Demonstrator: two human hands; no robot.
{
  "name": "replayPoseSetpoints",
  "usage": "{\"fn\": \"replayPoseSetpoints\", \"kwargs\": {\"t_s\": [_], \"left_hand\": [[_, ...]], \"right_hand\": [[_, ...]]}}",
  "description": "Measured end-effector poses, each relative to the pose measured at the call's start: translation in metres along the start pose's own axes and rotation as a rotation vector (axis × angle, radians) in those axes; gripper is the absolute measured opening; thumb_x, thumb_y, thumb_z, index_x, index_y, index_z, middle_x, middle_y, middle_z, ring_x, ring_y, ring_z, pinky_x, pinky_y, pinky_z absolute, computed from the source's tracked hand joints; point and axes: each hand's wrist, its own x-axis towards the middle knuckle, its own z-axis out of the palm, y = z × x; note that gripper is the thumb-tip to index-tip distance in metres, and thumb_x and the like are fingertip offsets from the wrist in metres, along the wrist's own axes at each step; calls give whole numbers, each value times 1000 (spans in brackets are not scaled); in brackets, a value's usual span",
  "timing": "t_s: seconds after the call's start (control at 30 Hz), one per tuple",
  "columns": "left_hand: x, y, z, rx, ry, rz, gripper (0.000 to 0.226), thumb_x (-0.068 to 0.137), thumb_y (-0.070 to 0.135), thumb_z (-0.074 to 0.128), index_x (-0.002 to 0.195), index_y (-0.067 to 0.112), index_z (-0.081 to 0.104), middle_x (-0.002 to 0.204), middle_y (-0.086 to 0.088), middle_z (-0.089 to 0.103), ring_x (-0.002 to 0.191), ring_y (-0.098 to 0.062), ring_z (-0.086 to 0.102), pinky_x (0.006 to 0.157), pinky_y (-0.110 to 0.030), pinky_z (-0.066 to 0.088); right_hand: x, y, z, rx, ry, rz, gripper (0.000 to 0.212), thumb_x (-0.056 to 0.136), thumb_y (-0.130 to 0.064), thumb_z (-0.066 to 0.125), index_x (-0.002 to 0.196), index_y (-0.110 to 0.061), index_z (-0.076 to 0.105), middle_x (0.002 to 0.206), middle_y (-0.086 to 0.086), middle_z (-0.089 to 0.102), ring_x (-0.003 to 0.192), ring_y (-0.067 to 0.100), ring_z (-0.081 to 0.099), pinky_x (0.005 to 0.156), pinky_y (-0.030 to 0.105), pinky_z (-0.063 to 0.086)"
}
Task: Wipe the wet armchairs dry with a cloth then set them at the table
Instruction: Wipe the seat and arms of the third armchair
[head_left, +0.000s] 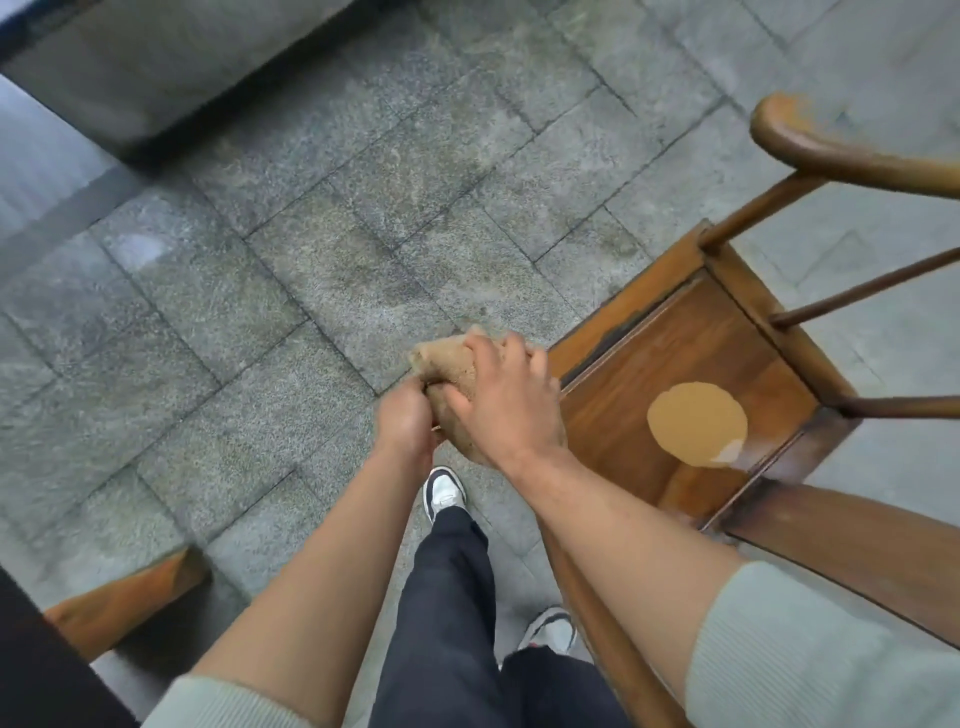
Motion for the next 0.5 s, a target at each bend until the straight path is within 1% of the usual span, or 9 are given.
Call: {"fn": "replayPoseSetpoints", "kwargs": {"t_s": [0.07, 0.1, 0.13, 0.2, 0.27, 0.37, 0.43, 0.47, 0.5], "left_hand": [[-22, -10, 5, 122, 26, 82, 25, 100, 18, 41, 105, 9, 64, 93, -10, 70, 77, -23, 67, 56, -36, 57], [-31, -16, 9, 159, 38, 128, 24, 100, 17, 43, 108, 9, 63, 97, -11, 71, 82, -26, 69, 63, -40, 60], [-41, -22, 14, 200, 48, 173, 21, 99, 14, 44, 104, 7, 63, 96, -12, 70, 83, -28, 68, 68, -42, 60], [-74, -46, 27, 320, 55, 257, 18, 93, 7, 46, 83, 5, 62, 81, -12, 65, 75, -24, 60, 62, -37, 50], [-100, -68, 37, 387, 42, 290, 25, 90, 2, 47, 67, 5, 58, 67, -10, 59, 67, -21, 53, 54, -28, 40], [-153, -111, 42, 305, 45, 260, 24, 90, -2, 43, 72, 6, 56, 64, -6, 59, 57, -19, 55, 45, -25, 43], [-186, -140, 40, 265, 14, 245, 24, 89, -5, 41, 73, 6, 55, 51, -5, 56, 42, -15, 53, 37, -20, 40], [-204, -157, 40, 247, 16, 262, 23, 88, -6, 42, 73, 5, 55, 49, -6, 54, 38, -15, 52, 37, -19, 39], [-222, -175, 40, 224, 36, 285, 21, 88, -8, 42, 75, 3, 55, 52, -8, 53, 40, -16, 51, 38, -20, 39]], "right_hand": [[-28, 16, -5, 58, -16, 47, 70, 89, -59, 65, 144, -30, 32, 141, 10, 42, 123, 36, 43, 96, 51, 49], [-41, 22, -8, 96, -27, 76, 72, 88, -56, 68, 145, -31, 30, 141, 9, 41, 123, 36, 43, 96, 51, 49], [-51, 27, -10, 131, -45, 108, 75, 87, -53, 69, 146, -32, 28, 141, 9, 39, 123, 37, 42, 95, 51, 48], [-84, 41, -17, 194, -93, 151, 79, 85, -50, 71, 148, -31, 27, 142, 11, 36, 125, 39, 40, 97, 51, 46], [-115, 51, -21, 244, -149, 169, 83, 84, -47, 73, 149, -28, 26, 143, 12, 34, 128, 41, 39, 98, 51, 45], [-183, 79, -31, 272, -254, 114, 94, 79, -50, 78, 151, -21, 24, 146, 14, 33, 132, 42, 39, 101, 50, 44], [-227, 101, -42, 232, -293, 37, 96, 78, -53, 79, 150, -19, 26, 145, 13, 36, 132, 40, 40, 101, 50, 45], [-251, 116, -50, 199, -310, -18, 96, 77, -53, 80, 150, -18, 27, 144, 12, 38, 131, 39, 41, 101, 50, 45], [-275, 133, -60, 159, -317, -77, 97, 76, -53, 80, 150, -19, 28, 143, 11, 40, 131, 38, 42, 101, 49, 45]]}}
